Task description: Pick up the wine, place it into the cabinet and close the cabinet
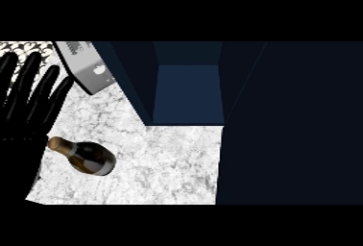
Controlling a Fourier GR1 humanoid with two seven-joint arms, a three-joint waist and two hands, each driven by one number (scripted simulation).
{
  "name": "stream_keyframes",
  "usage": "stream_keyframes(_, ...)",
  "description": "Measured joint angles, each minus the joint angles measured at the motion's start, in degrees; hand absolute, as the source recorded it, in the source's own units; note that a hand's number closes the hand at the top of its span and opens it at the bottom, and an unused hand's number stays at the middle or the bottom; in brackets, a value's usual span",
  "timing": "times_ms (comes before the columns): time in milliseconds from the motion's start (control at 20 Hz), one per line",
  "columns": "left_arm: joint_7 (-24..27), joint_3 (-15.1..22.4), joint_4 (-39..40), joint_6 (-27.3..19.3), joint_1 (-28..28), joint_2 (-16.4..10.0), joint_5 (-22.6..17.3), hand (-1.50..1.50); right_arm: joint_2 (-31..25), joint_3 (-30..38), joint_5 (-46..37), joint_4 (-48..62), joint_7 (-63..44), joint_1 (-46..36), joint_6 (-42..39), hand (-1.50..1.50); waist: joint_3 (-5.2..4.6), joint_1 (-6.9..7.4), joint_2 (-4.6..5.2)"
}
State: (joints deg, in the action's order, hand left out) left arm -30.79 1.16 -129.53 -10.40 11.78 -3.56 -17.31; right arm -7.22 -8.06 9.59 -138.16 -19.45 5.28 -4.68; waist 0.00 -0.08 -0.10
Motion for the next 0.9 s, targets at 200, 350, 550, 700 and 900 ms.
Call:
stream_keyframes(200,-2.95,1.96,-1.57,-2.94,2.56,0.37,2.60,-1.50,0.00,0.65,-0.23,-0.46,-2.83,-2.04,0.66,-1.50,0.00,-0.05,0.01)
stream_keyframes(350,-4.91,3.51,-2.71,-5.12,3.85,0.69,5.17,-1.50,0.43,-0.19,-1.24,-1.22,-5.19,-3.67,1.66,-1.50,0.01,-0.04,0.01)
stream_keyframes(550,-7.81,4.69,-5.06,-7.45,4.21,0.95,7.48,-1.50,0.98,-0.57,-1.62,-1.77,-5.84,-3.74,1.74,-1.50,0.01,-0.04,0.00)
stream_keyframes(700,-11.18,5.37,-5.49,-10.48,7.37,1.04,10.70,-1.50,0.46,1.04,-1.48,-2.10,-6.00,-3.48,0.93,-1.50,0.02,-0.11,-0.02)
stream_keyframes(900,-12.57,5.74,-6.31,-11.84,6.56,1.17,12.87,-1.50,1.03,0.49,-2.33,-2.31,-7.86,-5.18,1.79,-1.50,0.01,-0.03,0.00)
